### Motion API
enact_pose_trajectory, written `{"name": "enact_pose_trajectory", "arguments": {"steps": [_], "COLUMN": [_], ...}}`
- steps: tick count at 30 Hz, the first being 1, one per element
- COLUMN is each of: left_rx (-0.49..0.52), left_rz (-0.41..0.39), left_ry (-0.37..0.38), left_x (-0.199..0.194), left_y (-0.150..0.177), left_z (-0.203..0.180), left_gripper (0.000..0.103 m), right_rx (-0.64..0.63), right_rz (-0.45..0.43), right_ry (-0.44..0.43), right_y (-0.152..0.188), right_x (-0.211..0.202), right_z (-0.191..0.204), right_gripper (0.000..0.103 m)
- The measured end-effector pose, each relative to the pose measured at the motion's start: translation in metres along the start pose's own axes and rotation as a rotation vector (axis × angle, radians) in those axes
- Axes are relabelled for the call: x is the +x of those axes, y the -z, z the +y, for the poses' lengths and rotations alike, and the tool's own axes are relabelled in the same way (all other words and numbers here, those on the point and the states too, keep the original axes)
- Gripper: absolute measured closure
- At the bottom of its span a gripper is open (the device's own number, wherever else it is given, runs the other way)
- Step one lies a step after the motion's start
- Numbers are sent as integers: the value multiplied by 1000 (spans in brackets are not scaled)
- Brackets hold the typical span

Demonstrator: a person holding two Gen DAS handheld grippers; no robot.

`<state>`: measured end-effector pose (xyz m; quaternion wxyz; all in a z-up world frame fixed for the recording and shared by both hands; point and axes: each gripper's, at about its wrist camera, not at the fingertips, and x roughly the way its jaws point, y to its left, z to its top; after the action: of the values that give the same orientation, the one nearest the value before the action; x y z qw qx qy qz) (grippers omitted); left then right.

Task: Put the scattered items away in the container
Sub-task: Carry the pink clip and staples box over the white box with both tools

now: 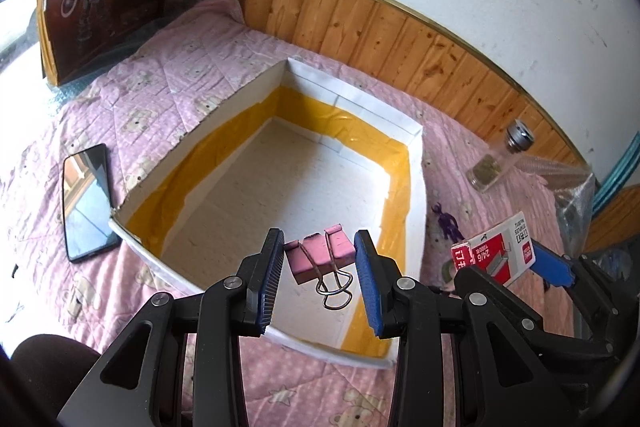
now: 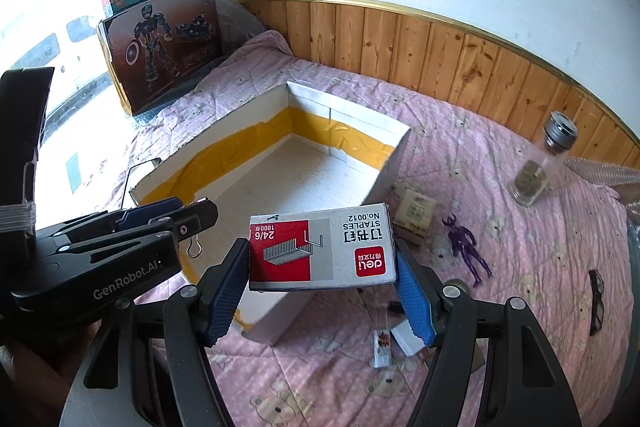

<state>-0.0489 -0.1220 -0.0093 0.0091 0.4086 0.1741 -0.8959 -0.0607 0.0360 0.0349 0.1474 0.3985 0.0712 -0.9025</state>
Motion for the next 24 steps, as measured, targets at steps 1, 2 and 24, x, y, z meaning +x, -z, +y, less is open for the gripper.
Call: {"name": "enact_pose_trajectory", "arguments": {"steps": [1, 2, 24], "left_rx": [-1, -4, -70], "left_rz": [1, 1, 53], "left_ry": [-1, -2, 49], "left_x": [1, 3, 35], "left_y": [-2, -4, -38], "left_z": [2, 4, 21], "left_gripper": [65, 65, 65], "right_rx": [-1, -2, -2], "right_rz": [1, 2, 34], "right_ry": [-3, -6, -53], "right_y": [-1, -3, -38], "right_x": [1, 4, 47], "right_z": [0, 1, 1], "right_gripper": [33, 33, 33]}}
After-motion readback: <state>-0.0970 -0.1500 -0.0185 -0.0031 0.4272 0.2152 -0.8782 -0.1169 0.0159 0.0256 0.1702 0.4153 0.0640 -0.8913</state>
